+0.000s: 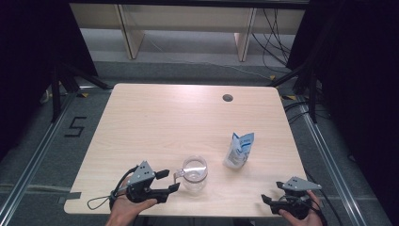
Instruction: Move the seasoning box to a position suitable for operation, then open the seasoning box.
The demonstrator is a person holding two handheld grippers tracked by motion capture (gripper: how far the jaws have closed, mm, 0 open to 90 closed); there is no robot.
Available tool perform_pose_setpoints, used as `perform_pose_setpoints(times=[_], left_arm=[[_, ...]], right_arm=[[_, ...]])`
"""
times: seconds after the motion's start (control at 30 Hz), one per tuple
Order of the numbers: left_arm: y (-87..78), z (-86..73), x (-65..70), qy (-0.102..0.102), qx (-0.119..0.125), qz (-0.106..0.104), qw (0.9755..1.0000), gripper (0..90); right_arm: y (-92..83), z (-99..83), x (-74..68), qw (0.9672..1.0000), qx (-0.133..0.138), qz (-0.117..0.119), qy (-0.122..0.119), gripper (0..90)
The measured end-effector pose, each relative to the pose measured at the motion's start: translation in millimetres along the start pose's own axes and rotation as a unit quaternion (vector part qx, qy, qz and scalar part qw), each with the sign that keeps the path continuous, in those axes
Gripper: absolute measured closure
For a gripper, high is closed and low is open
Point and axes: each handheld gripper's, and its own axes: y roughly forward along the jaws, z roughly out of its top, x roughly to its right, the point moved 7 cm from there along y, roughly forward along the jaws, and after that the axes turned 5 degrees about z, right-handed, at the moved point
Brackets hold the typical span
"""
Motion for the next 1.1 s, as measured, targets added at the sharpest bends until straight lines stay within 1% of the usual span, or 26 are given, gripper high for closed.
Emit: perform_pose_setpoints(times=[0.07, 0.13, 0.17, 0.2, 0.23, 0.3, 0.33, 0.37, 0.4, 0.43, 0.47, 0.53, 0.57, 0.6, 0.7, 0.77, 0.8, 0.83, 0.87, 0.9, 0.93, 0.97, 1.0, 1.03, 1.07, 1.1], left_arm=[[0.5, 1.4, 0.8, 0.003, -0.001, -0.001, 1.0, 39.4], [1.2, 2.8, 2.3, -0.007, 0.003, 0.0, 1.0, 40.9], [1.6, 3.9, 2.5, -0.004, 0.004, -0.001, 1.0, 41.4], [1.8, 4.9, 1.9, 0.006, 0.006, -0.004, 1.0, 42.2], [1.9, 6.2, 2.4, 0.001, 0.007, 0.002, 1.0, 42.4], [1.5, 8.2, 2.1, 0.004, 0.009, 0.004, 0.9999, 43.3], [2.2, 9.8, 3.0, 0.0, 0.015, 0.0, 0.9999, 43.3], [2.1, 11.1, 3.0, 0.001, 0.015, 0.002, 0.9999, 43.9], [2.2, 11.9, 3.8, -0.005, 0.014, 0.007, 0.9999, 44.1], [2.6, 13.2, 3.8, 0.002, 0.016, 0.003, 0.9999, 44.2], [3.4, 14.1, 4.4, 0.0, 0.018, 0.001, 0.9998, 44.3], [5.0, 15.6, 6.0, -0.001, 0.018, 0.002, 0.9998, 44.4], [6.4, 16.3, 7.2, -0.006, 0.02, 0.001, 0.9998, 44.5], [6.6, 16.8, 7.3, 0.002, 0.017, -0.001, 0.9999, 44.5], [9.7, 20.0, 8.9, 0.0, 0.018, -0.002, 0.9998, 46.0], [10.5, 20.8, 9.0, 0.002, 0.018, -0.003, 0.9998, 46.3], [11.2, 21.4, 9.2, 0.003, 0.018, -0.003, 0.9998, 47.3], [12.0, 22.1, 10.0, 0.002, 0.018, -0.005, 0.9998, 48.1], [11.9, 22.6, 9.9, 0.007, 0.015, -0.001, 0.9999, 48.1], [12.4, 23.2, 10.9, 0.003, 0.016, -0.002, 0.9999, 49.1], [12.4, 24.1, 10.6, 0.007, 0.018, -0.004, 0.9998, 53.6], [12.7, 25.1, 10.4, 0.007, 0.021, -0.004, 0.9998, 53.6], [12.6, 25.6, 9.8, 0.007, 0.02, -0.004, 0.9998, 59.8], [12.6, 26.1, 9.2, 0.009, 0.021, -0.002, 0.9997, 59.8], [11.9, 26.3, 8.4, 0.012, 0.02, 0.004, 0.9997, 68.2], [11.6, 26.9, 8.0, 0.015, 0.022, 0.004, 0.9996, 71.7]], right_arm=[[-0.5, -0.5, -0.4, 1.0, 0.0, 0.0, 0.005, 22.2], [-0.4, -1.0, -0.5, 1.0, 0.002, 0.0, 0.005, 22.3], [-0.7, -1.4, -0.8, 1.0, 0.001, -0.002, 0.008, 22.3], [-2.0, -1.1, 1.4, 0.9999, 0.001, -0.01, -0.005, 22.2], [-1.9, -2.4, -2.5, 0.9999, -0.003, -0.003, 0.016, 22.3], [-1.2, -2.2, -2.8, 0.9999, 0.0, -0.002, 0.016, 22.3], [-1.2, -2.2, -2.8, 0.9999, 0.0, -0.002, 0.016, 22.3], [-2.0, -2.3, -2.5, 0.9998, -0.002, -0.007, 0.016, 22.3], [-2.3, -2.3, -2.3, 0.9999, -0.003, -0.008, 0.011, 22.3], [-2.3, -2.0, -0.9, 1.0, -0.001, -0.008, 0.003, 22.3], [-2.4, -2.7, -1.3, 0.9999, -0.005, 0.01, -0.001, 22.3], [-2.3, -2.9, -2.0, 0.9999, -0.003, 0.011, 0.006, 22.3], [-2.5, -3.1, -0.9, 1.0, -0.006, 0.007, 0.003, 22.3], [-2.4, -3.0, -1.3, 0.9999, -0.005, 0.008, 0.006, 22.3], [-1.7, -2.8, -0.3, 0.9999, -0.006, 0.014, 0.001, 22.3], [-1.2, -2.9, 1.0, 0.9999, -0.003, 0.009, -0.004, 22.3], [-1.8, -3.3, -3.0, 0.9998, -0.003, 0.006, 0.016, 22.2], [-2.1, -2.7, -1.4, 0.9999, -0.004, 0.009, 0.006, 22.3], [-2.1, -2.7, -1.4, 0.9999, -0.004, 0.009, 0.006, 22.3], [-1.7, -2.6, -1.5, 0.9999, -0.005, 0.009, 0.004, 22.3], [-1.1, -2.8, -3.9, 0.9999, -0.005, 0.006, 0.015, 22.3], [-1.1, -2.8, -3.9, 0.9999, -0.005, 0.006, 0.015, 22.3], [-1.1, -2.6, -3.6, 0.9999, -0.004, 0.006, 0.015, 22.2], [-1.1, -2.6, -3.6, 0.9999, -0.004, 0.006, 0.015, 22.2], [-1.3, -2.5, -4.1, 0.9999, -0.003, 0.005, 0.015, 22.3], [-1.6, -2.7, -4.7, 0.9998, -0.005, 0.004, 0.019, 22.3]])
